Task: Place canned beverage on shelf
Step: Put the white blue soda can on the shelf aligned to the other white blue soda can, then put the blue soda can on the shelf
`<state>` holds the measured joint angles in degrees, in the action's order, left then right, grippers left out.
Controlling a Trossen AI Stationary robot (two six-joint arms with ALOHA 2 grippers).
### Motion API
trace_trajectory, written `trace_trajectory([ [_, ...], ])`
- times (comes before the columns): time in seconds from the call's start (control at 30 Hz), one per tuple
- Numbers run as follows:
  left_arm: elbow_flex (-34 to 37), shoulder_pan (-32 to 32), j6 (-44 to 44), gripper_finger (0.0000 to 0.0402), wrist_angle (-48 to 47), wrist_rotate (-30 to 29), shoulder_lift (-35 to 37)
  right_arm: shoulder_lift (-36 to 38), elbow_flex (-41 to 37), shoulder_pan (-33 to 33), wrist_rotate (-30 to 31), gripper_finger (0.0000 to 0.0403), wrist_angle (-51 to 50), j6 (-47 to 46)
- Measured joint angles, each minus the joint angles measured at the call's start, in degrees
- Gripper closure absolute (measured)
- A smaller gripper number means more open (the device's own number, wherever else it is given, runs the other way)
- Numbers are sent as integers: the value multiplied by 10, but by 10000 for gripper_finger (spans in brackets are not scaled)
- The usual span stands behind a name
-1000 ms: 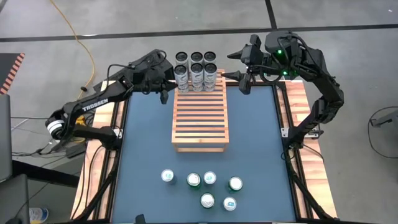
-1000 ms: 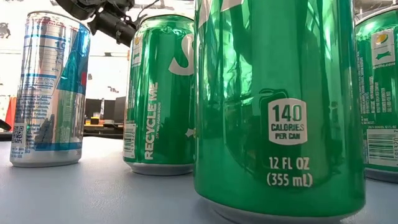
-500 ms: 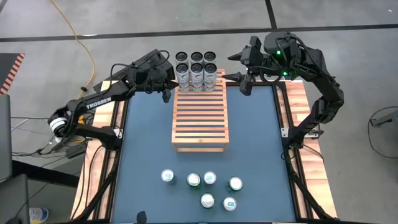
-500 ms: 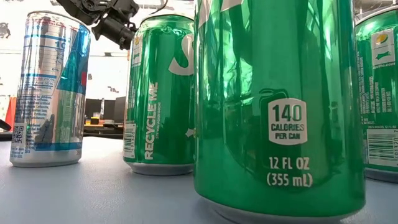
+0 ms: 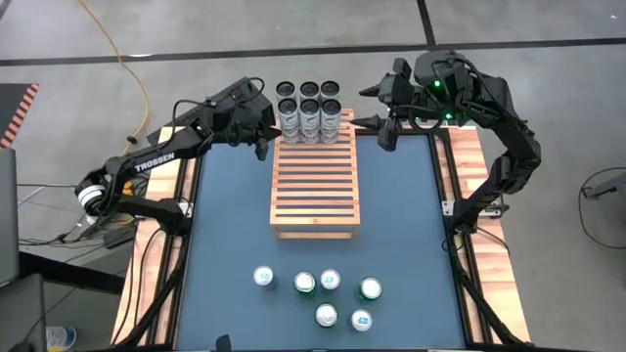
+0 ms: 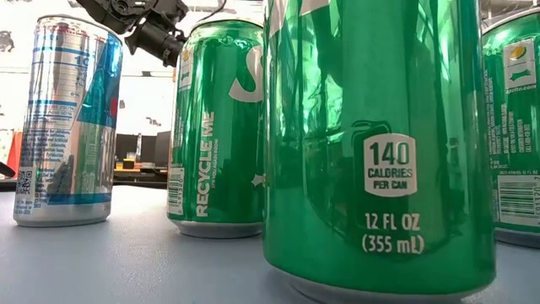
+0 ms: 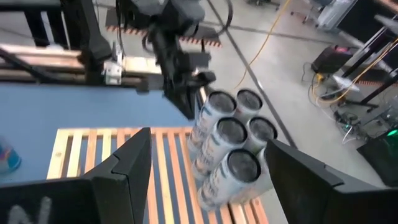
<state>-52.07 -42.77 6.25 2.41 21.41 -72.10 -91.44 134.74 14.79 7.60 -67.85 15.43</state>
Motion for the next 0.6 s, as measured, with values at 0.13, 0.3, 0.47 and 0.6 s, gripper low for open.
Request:
trace_trajectory([
  [0.13, 0, 0, 40, 401, 1, 53, 24, 0, 0, 2, 0, 133, -56, 0],
  [0.3, 0, 0, 130, 401, 2, 95, 76, 0, 0, 3, 0, 133, -102, 0],
  [0.47, 0, 3, 218, 401, 30, 103, 126, 0, 0, -9, -3, 133, -115, 1],
  [0.6, 0, 13, 296, 401, 148, 159, 148, 0, 0, -39, -4, 133, -153, 0],
])
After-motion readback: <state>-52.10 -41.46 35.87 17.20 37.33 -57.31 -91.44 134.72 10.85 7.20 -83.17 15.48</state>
